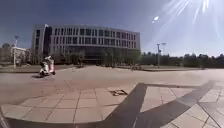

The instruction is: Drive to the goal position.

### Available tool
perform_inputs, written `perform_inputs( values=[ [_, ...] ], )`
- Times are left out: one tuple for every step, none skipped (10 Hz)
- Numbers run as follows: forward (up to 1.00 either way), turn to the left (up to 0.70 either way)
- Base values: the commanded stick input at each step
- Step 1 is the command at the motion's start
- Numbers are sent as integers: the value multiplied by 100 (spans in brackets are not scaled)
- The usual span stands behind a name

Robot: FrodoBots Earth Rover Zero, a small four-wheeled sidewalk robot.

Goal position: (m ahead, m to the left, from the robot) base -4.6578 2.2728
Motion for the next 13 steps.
perform_inputs(
  values=[
    [70, 0],
    [70, 0],
    [70, 0],
    [70, 0],
    [70, 0],
    [70, 1],
    [70, 14],
    [70, 14],
    [70, 14],
    [70, 14],
    [70, 14],
    [70, 14],
    [70, 14]
  ],
)
